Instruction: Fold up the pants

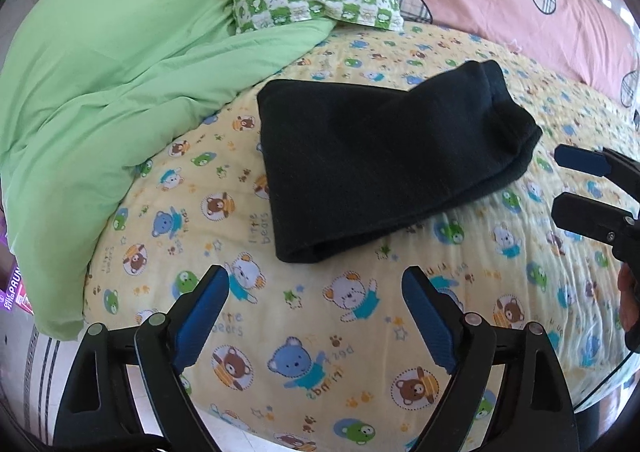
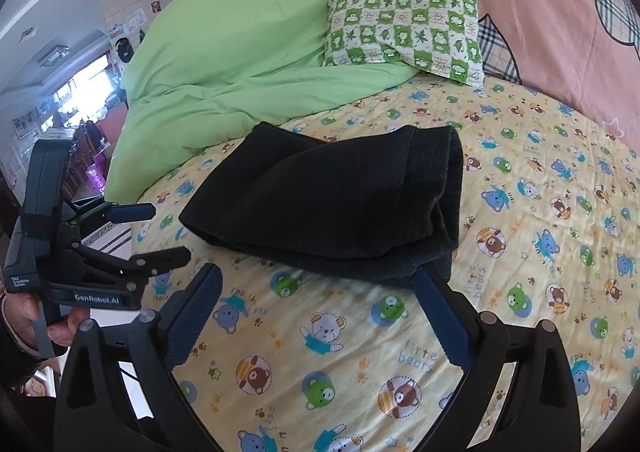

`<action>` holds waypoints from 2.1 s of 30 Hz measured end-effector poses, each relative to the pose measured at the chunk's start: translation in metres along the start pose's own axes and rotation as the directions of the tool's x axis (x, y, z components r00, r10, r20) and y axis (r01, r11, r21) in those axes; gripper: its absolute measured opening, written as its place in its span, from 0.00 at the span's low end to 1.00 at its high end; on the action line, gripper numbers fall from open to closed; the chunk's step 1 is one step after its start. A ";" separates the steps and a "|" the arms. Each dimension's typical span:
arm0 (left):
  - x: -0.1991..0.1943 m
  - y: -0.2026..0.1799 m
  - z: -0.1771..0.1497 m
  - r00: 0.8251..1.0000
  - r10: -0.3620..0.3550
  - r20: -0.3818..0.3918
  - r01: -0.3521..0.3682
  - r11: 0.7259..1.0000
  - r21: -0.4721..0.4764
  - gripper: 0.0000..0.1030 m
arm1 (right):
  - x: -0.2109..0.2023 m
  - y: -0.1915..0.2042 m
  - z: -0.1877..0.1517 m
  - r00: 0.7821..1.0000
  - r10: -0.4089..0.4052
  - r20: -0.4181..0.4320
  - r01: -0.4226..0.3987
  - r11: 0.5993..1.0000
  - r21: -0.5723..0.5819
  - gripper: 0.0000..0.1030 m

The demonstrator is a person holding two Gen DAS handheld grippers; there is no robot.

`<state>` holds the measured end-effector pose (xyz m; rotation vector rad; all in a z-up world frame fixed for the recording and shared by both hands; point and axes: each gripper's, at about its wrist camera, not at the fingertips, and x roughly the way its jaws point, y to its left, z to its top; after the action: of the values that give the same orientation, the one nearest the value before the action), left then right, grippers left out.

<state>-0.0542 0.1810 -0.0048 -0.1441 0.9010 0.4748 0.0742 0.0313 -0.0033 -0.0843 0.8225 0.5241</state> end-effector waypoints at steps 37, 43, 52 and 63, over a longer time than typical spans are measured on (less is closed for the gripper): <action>0.040 -0.007 -0.008 0.997 -0.060 -0.040 0.059 0.998 -0.019 0.87 | 0.036 -0.003 -0.012 0.999 -0.021 -0.049 0.020 0.999 -0.027 0.95; 0.040 -0.009 -0.007 0.997 -0.061 -0.043 0.060 0.998 -0.016 0.87 | 0.038 -0.005 -0.009 0.999 -0.017 -0.050 0.016 1.000 -0.019 0.95; 0.043 -0.009 -0.004 0.997 -0.067 -0.047 0.066 0.998 -0.017 0.87 | 0.040 -0.008 -0.008 0.999 -0.017 -0.052 0.017 1.000 -0.012 0.95; 0.041 -0.013 -0.003 0.997 -0.068 -0.042 0.068 0.998 -0.004 0.87 | 0.034 -0.013 -0.008 0.999 -0.026 -0.035 0.026 1.000 0.009 0.95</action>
<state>-0.0289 0.1827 -0.0395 -0.1874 0.9334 0.4111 0.0937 0.0317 -0.0351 -0.0958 0.8564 0.4955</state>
